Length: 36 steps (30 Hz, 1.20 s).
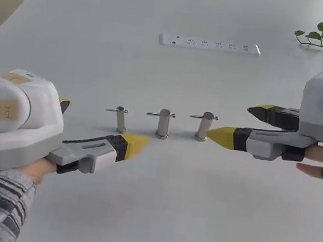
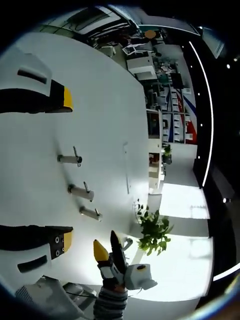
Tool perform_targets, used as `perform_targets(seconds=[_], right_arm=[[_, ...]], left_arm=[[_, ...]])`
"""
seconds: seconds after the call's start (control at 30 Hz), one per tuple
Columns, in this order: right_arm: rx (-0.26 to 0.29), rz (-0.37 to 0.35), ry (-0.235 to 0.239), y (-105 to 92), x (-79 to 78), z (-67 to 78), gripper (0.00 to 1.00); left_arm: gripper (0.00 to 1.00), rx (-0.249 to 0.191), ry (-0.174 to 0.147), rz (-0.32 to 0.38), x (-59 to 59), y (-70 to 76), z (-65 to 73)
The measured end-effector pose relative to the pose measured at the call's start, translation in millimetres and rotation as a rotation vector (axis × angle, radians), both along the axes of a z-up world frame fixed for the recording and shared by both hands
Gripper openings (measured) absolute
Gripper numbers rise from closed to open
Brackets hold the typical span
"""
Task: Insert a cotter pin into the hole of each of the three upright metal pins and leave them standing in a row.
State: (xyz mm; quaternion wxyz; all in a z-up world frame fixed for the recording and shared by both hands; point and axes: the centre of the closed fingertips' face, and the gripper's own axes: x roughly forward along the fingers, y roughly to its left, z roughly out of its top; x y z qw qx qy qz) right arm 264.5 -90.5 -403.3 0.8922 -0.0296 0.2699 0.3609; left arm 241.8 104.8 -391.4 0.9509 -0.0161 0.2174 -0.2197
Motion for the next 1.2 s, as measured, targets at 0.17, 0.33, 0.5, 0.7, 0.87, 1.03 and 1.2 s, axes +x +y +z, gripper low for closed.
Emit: perform_targets(seconds=[0.17, 0.33, 0.5, 0.7, 0.87, 1.03, 1.2], right_arm=[[0.029, -0.021, -0.012, 2.3, -8.1, 6.0, 0.79], [0.045, -0.041, -0.001, 1.8, -20.2, 5.2, 0.85], [0.047, -0.073, -0.005, 0.8, -29.3, 5.9, 0.87], [0.082, -0.097, -0.011, 5.2, -35.2, 10.0, 0.87], [0.085, -0.101, -0.022, 6.4, -34.7, 12.2, 0.86], [0.083, -0.112, -0.024, 7.1, -34.4, 11.3, 0.84], [0.064, -0.116, -0.028, 7.0, -36.3, 7.8, 0.83]], left_arm=[[0.93, -0.017, -0.008, 0.022, -5.1, 2.6, 11.0], [0.97, 0.014, -0.02, 0.026, -10.6, 2.4, 16.0], [0.99, -0.005, -0.019, 0.038, -14.5, -0.2, 20.0], [0.99, -0.011, -0.005, 0.055, -19.4, 3.7, 18.0], [0.99, 0.002, 0.003, 0.062, -21.8, 8.3, 15.7], [0.99, 0.008, 0.01, 0.065, -22.8, 9.7, 14.3], [0.99, 0.008, 0.014, 0.068, -24.9, 9.9, 13.2]])
